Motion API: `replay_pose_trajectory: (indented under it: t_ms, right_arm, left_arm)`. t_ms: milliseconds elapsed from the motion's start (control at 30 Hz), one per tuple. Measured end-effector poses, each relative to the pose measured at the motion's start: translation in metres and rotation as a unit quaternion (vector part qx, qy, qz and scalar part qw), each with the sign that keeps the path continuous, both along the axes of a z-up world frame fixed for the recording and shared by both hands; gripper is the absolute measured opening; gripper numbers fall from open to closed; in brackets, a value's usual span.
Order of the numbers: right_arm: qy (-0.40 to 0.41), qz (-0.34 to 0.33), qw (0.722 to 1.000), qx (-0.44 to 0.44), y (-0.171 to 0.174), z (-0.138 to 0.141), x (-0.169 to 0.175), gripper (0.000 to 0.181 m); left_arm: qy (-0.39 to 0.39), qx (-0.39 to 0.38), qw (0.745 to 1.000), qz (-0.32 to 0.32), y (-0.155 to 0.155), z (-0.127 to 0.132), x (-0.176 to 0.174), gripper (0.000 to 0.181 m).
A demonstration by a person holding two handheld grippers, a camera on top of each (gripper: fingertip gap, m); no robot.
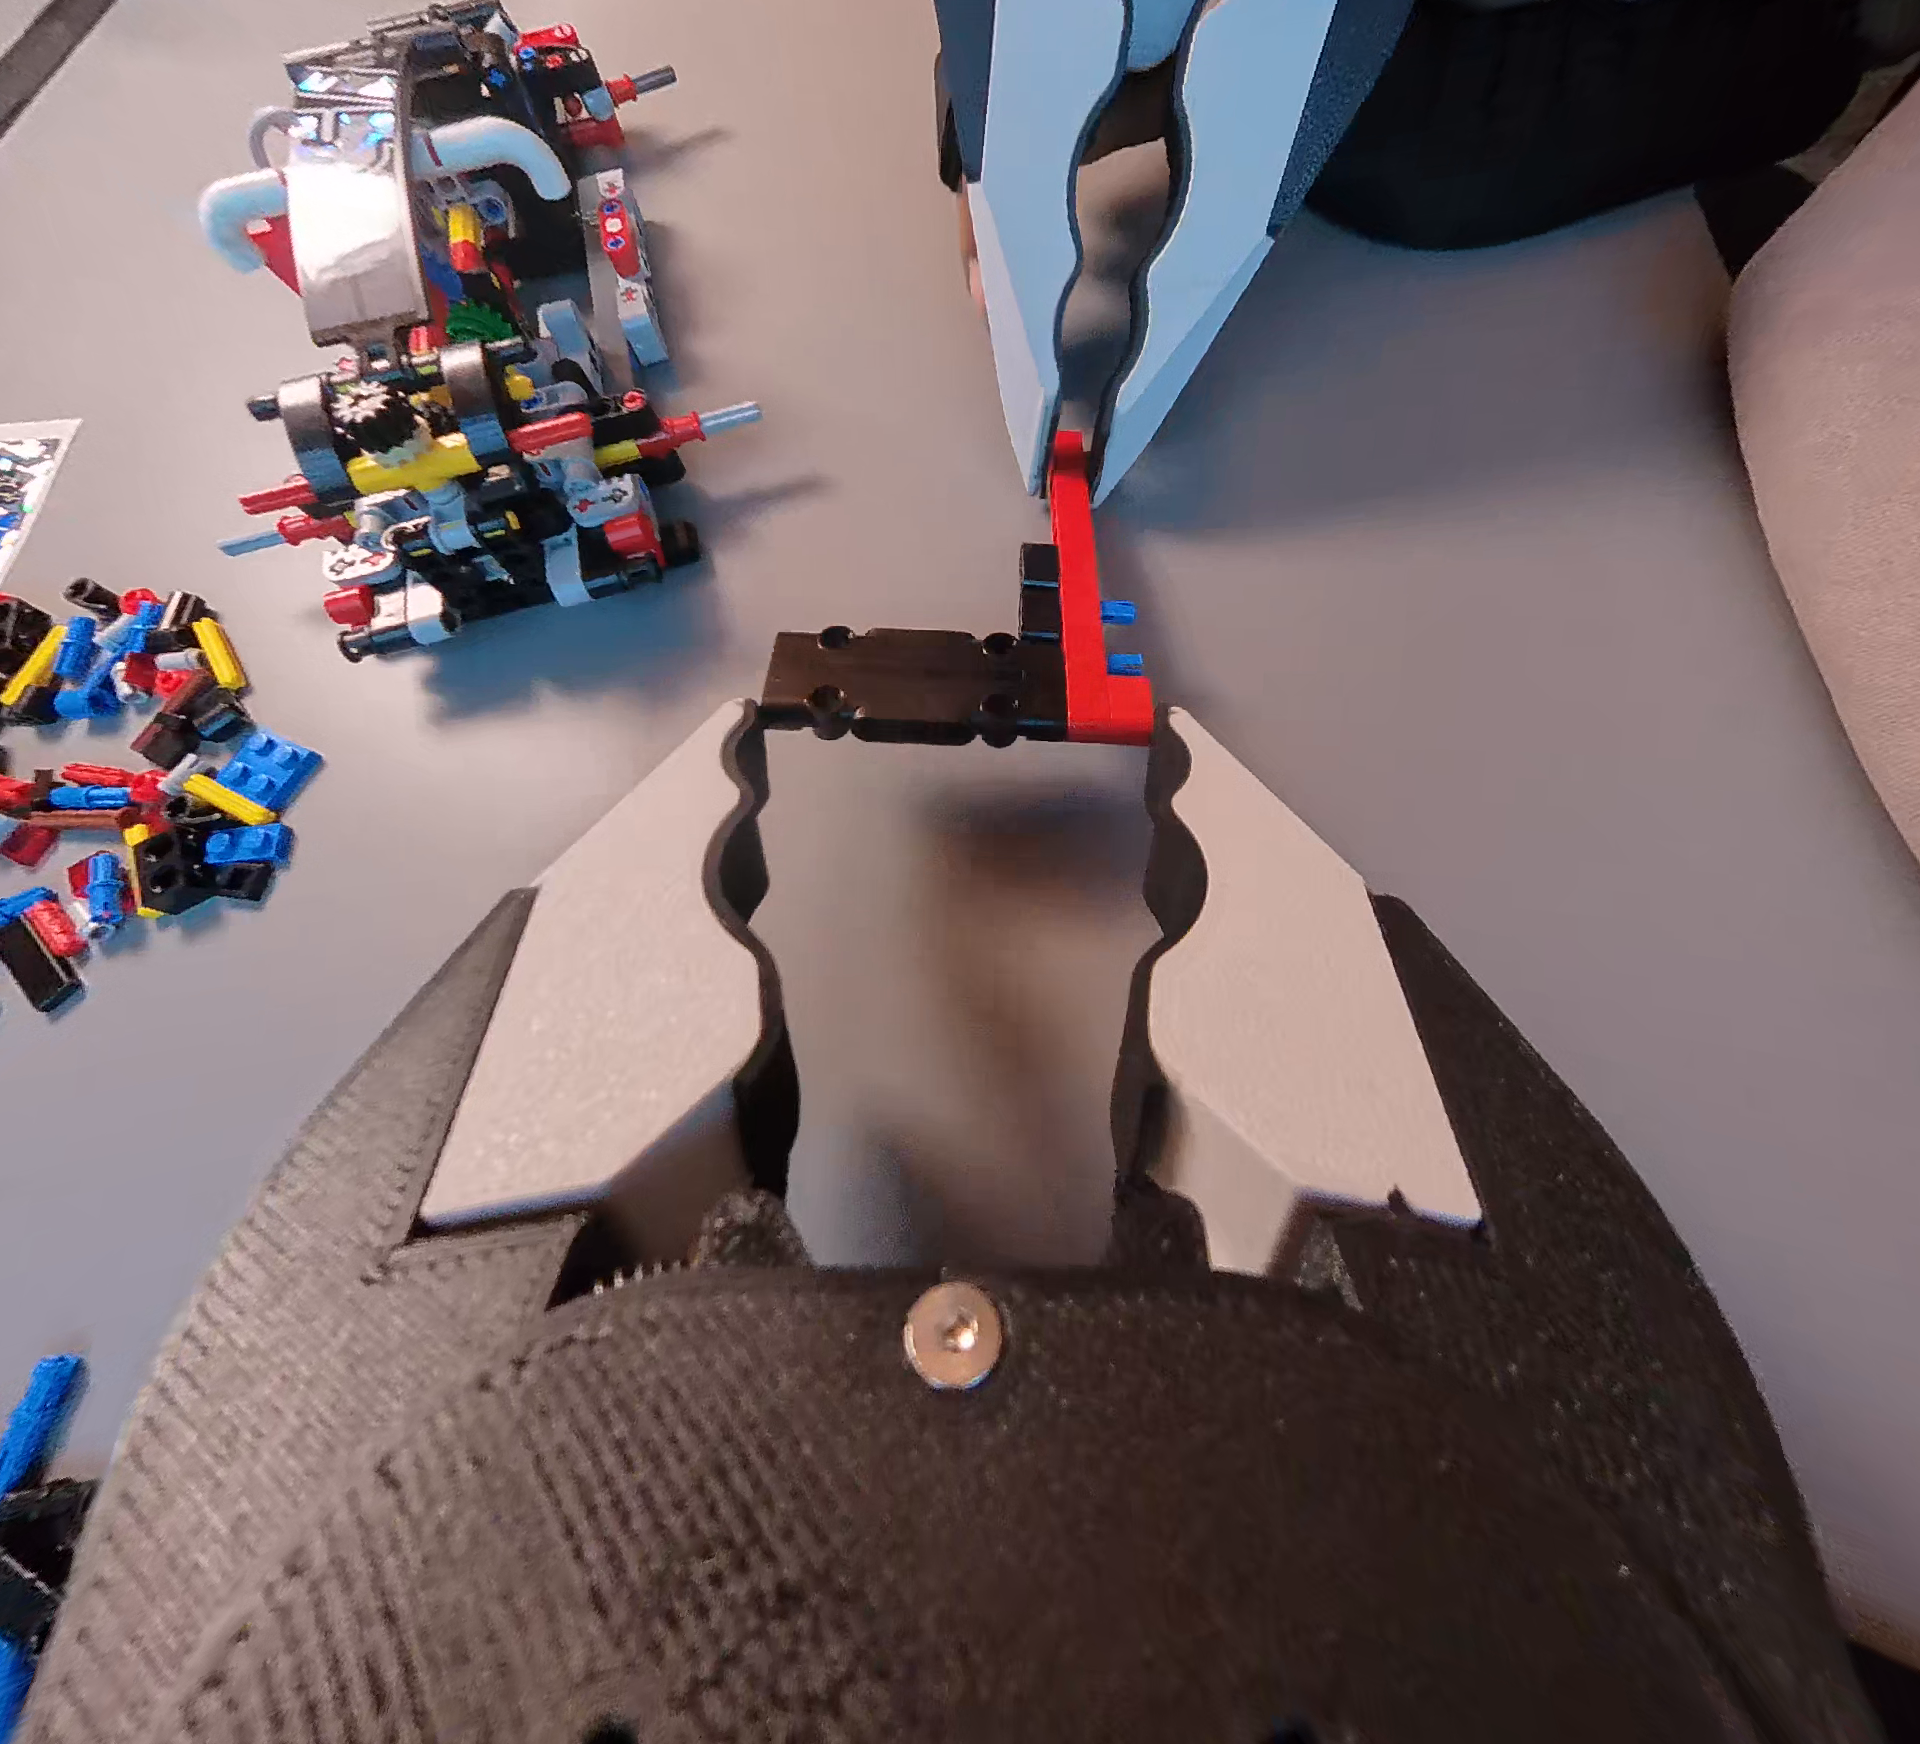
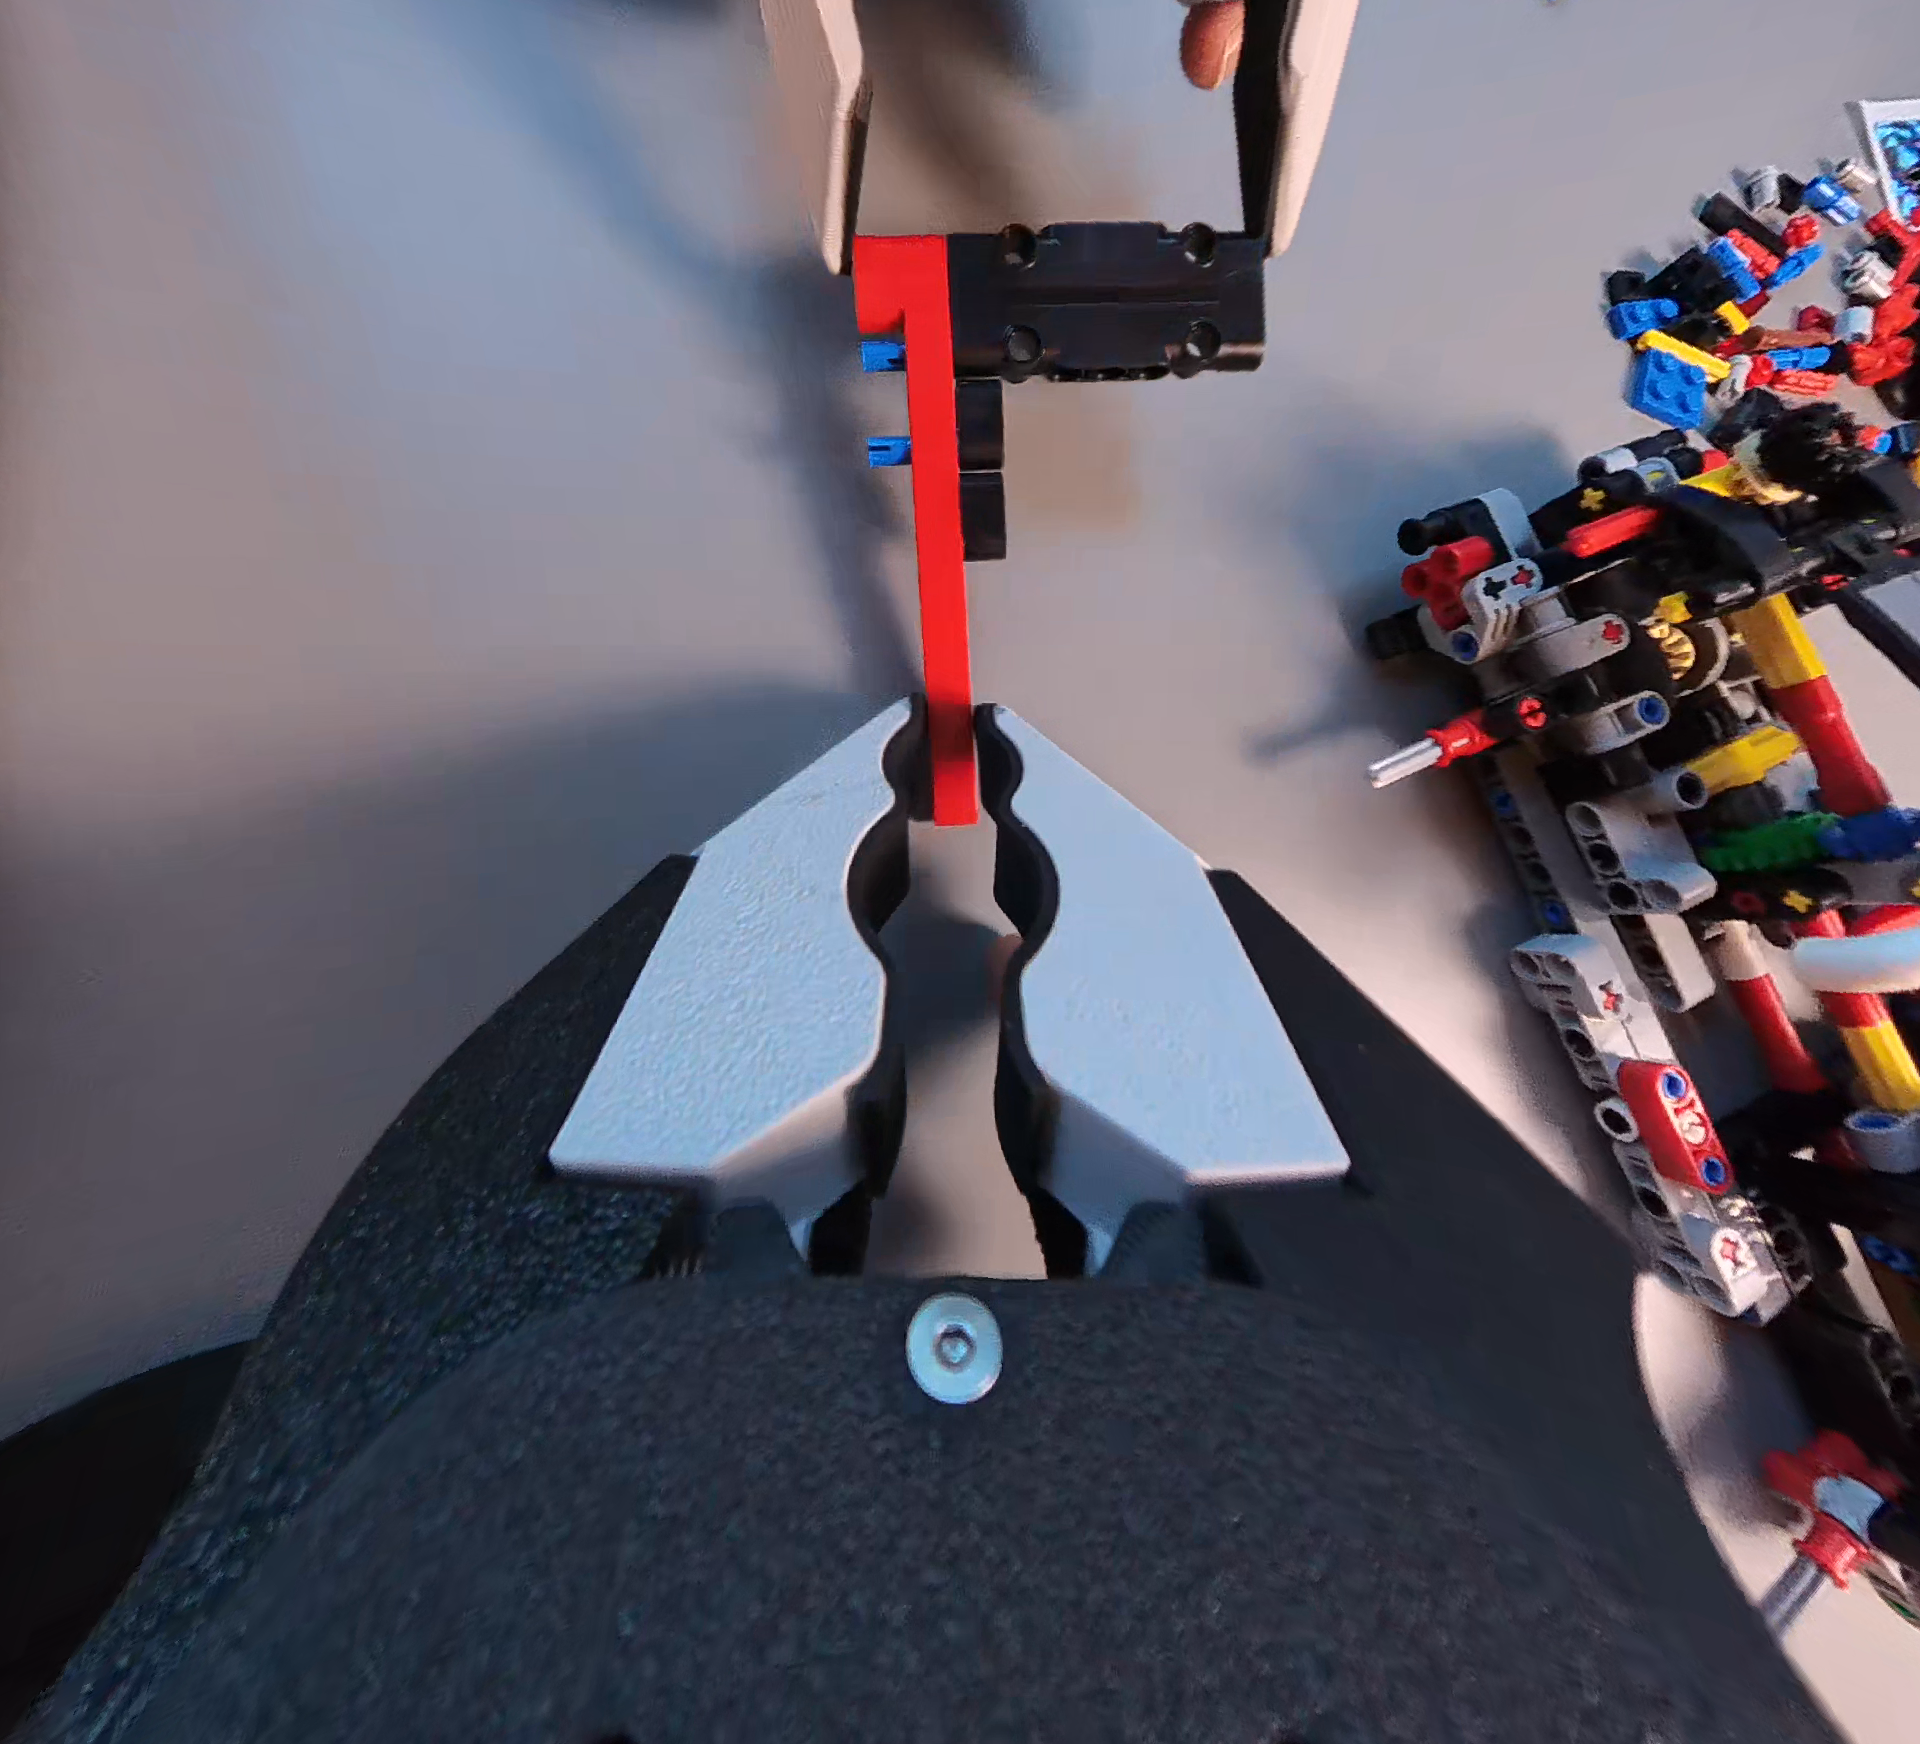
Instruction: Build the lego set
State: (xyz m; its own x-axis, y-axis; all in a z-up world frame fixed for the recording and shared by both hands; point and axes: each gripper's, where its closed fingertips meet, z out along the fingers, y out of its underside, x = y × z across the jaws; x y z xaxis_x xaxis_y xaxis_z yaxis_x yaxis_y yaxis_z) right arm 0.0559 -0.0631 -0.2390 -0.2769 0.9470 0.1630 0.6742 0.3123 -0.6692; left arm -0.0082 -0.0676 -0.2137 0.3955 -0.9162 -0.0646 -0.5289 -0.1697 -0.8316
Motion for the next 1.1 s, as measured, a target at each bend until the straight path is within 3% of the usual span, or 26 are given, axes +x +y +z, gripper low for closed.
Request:
replay_pose_trajectory:
  t_ms: [300, 533, 800, 1100]
  right_arm:
    - [0.041, -0.016, 0.999, 0.012, 0.017, 0.018, 0.002, 0.006]
    - [0.056, -0.044, 0.996, 0.046, 0.069, 0.057, 0.001, 0.009]
    - [0.047, -0.109, 0.990, 0.076, 0.107, 0.032, -0.006, 0.011]
    - [0.098, -0.155, 0.981, 0.064, 0.120, 0.036, -0.005, 0.014]
  left_arm:
    - [-0.028, 0.028, 0.999, 0.023, 0.013, 0.014, 0.002, 0.072]
    - [-0.062, 0.028, 0.995, 0.067, 0.060, 0.026, -0.001, 0.072]
    - [-0.045, 0.034, 0.992, 0.116, 0.087, 0.011, -0.008, 0.072]
    - [-0.047, 0.034, 0.990, 0.127, 0.097, 0.008, -0.008, 0.072]
